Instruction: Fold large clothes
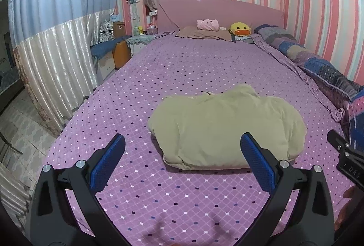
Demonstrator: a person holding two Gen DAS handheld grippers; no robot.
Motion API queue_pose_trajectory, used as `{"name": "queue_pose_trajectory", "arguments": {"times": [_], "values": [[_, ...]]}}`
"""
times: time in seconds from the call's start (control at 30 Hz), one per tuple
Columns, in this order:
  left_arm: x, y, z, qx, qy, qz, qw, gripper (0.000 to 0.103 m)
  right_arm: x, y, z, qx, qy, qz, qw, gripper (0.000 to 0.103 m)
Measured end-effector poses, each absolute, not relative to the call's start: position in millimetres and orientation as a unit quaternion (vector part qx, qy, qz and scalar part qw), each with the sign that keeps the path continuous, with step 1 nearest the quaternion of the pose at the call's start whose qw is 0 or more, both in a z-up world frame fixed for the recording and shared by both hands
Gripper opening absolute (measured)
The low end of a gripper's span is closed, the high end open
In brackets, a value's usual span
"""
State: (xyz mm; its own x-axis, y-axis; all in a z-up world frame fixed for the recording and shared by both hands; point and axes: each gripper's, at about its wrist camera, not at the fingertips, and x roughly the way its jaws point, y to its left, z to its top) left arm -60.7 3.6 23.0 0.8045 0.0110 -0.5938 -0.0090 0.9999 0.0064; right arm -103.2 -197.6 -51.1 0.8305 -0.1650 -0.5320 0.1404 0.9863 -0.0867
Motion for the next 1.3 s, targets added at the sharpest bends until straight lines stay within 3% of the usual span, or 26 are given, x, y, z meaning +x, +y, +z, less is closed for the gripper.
{"name": "queue_pose_trajectory", "arguments": {"times": [1.3], "values": [[-55.9,7.5,11.3,-0.005,0.326,0.005,0.945,0.1,-102.7,-191.1,-45.4,-0.036,0.277,-0.077,0.957,0.101]]}}
